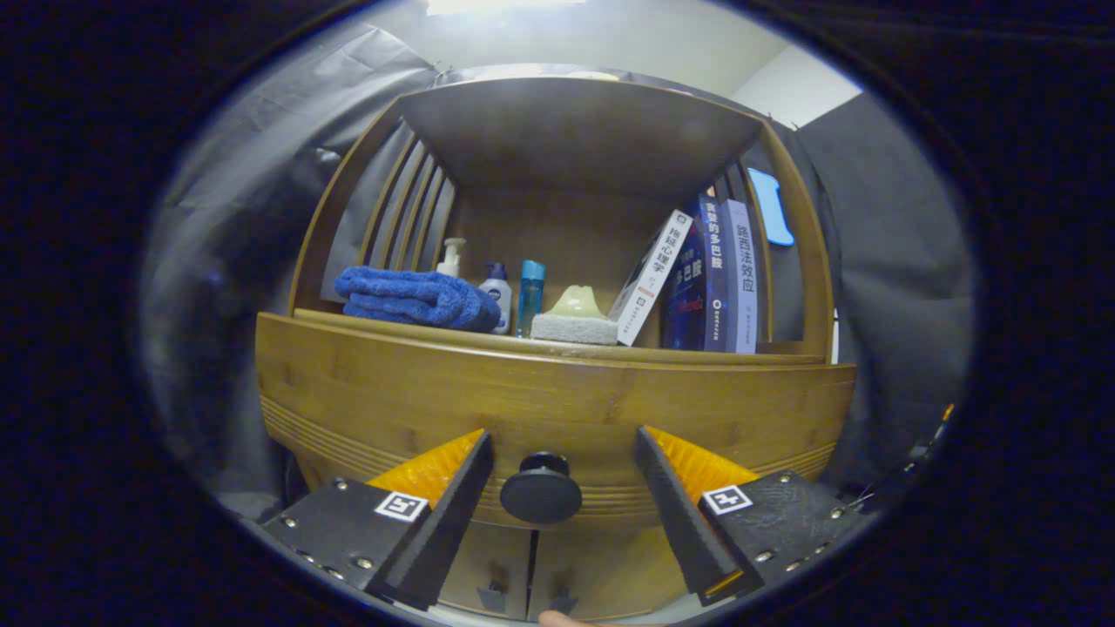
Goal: Pull open the drawer, take out the items inside it, and place them on the countertop above the cabinet.
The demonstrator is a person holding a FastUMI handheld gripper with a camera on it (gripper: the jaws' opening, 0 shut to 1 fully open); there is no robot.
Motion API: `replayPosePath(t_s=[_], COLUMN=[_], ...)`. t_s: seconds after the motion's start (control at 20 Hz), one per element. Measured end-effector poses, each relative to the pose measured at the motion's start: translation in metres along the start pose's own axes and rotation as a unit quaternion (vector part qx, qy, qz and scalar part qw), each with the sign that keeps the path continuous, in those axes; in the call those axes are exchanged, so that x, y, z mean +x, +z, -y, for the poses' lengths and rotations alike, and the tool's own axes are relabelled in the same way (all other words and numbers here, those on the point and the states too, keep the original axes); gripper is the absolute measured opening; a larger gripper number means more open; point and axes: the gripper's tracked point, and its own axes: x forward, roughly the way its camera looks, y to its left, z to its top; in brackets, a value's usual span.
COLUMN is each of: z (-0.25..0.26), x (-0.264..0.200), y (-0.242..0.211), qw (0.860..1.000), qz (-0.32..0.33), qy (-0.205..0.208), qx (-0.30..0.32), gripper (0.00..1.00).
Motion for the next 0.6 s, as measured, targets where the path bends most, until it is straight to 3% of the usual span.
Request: replayPosePath(t_s=[0.6], z=[-0.005], x=[0.028], y=[-0.004], qw=[1.000], qz=[0.012], qy=[-0.002], qx=[-0.028], gripper=[1.00])
